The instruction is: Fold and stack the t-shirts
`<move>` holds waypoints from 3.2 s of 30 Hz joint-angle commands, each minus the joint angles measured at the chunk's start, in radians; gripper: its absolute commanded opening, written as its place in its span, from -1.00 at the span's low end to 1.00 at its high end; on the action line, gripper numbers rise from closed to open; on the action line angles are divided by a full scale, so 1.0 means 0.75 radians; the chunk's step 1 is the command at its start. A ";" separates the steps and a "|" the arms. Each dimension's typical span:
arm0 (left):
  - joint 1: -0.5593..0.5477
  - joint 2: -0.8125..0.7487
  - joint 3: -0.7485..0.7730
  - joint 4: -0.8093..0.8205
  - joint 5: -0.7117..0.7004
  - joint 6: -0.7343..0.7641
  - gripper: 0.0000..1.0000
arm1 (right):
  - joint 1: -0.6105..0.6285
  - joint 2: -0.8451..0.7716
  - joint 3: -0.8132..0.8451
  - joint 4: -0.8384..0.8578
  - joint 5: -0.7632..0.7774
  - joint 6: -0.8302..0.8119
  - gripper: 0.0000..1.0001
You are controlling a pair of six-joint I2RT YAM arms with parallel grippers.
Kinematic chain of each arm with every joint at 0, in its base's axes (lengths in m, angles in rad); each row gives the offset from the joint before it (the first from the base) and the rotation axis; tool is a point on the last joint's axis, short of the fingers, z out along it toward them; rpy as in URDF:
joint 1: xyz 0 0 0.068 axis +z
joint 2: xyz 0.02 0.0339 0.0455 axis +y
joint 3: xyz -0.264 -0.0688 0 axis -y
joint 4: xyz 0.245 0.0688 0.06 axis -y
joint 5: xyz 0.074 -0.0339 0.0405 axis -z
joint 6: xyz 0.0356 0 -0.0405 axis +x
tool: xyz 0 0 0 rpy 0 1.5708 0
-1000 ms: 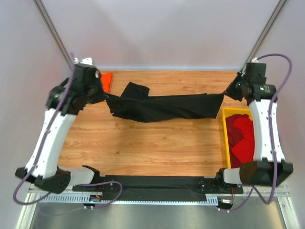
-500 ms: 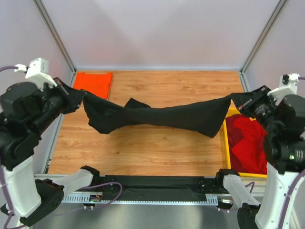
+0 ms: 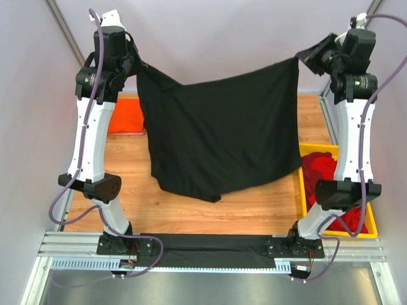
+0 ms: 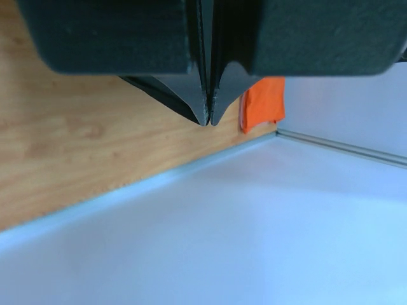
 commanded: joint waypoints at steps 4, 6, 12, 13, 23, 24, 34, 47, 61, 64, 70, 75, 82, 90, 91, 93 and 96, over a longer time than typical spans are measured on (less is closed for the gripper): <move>0.023 -0.191 -0.012 0.349 0.044 0.105 -1.00 | 0.001 0.037 0.344 0.060 0.001 -0.007 -0.99; 0.023 -0.303 -0.081 0.394 0.044 0.119 -1.00 | 0.001 -0.069 0.214 0.107 0.003 0.008 -0.99; 0.023 -0.588 -0.402 0.449 0.081 0.209 -1.00 | 0.001 -0.382 -0.208 0.195 0.069 -0.090 -0.99; 0.023 -0.628 -0.522 0.445 0.097 0.203 -1.00 | 0.001 -0.447 -0.310 0.195 0.079 -0.105 -0.99; 0.023 -1.223 -1.507 0.280 0.267 -0.124 -1.00 | 0.001 -0.809 -0.993 0.025 0.069 -0.246 -0.99; 0.023 -1.261 -1.659 0.261 0.342 -0.155 -1.00 | 0.003 -0.838 -1.059 0.009 0.065 -0.260 -0.99; 0.023 -1.565 -2.113 -0.140 0.300 -0.278 -1.00 | 0.011 -1.149 -1.644 -0.329 0.180 -0.189 -0.99; 0.023 -1.431 -2.207 -0.004 0.425 -0.284 -1.00 | 0.011 -1.231 -1.822 -0.276 0.210 -0.048 -0.99; 0.023 -0.791 -1.974 0.218 0.341 -0.233 -1.00 | 0.011 -1.088 -1.915 -0.020 0.363 0.104 -0.99; 0.023 -0.662 -1.896 0.222 0.304 -0.212 -1.00 | 0.011 -1.025 -1.910 0.009 0.424 0.091 -0.99; 0.023 -0.496 -1.788 0.244 0.271 -0.190 -1.00 | 0.009 -0.959 -1.902 0.062 0.484 0.063 -0.99; 0.023 -0.375 -1.698 0.289 0.289 -0.073 -1.00 | 0.009 -0.878 -1.892 0.101 0.492 0.048 -0.99; 0.019 -0.247 -1.591 0.385 0.471 0.158 -1.00 | 0.009 -0.853 -1.929 0.174 0.460 0.057 -0.99; 0.017 -0.038 -1.464 0.326 0.507 0.226 -1.00 | 0.009 -0.755 -1.898 0.246 0.427 0.030 -0.99; 0.015 -0.018 -1.458 0.326 0.509 0.238 -1.00 | 0.009 -0.740 -1.894 0.252 0.431 0.024 -0.99; 0.011 -0.003 -1.440 0.336 0.515 0.250 -1.00 | 0.009 -0.712 -1.890 0.262 0.439 0.018 -0.99; 0.005 0.021 -1.411 0.341 0.509 0.252 -1.00 | 0.009 -0.669 -1.886 0.301 0.425 0.008 -0.99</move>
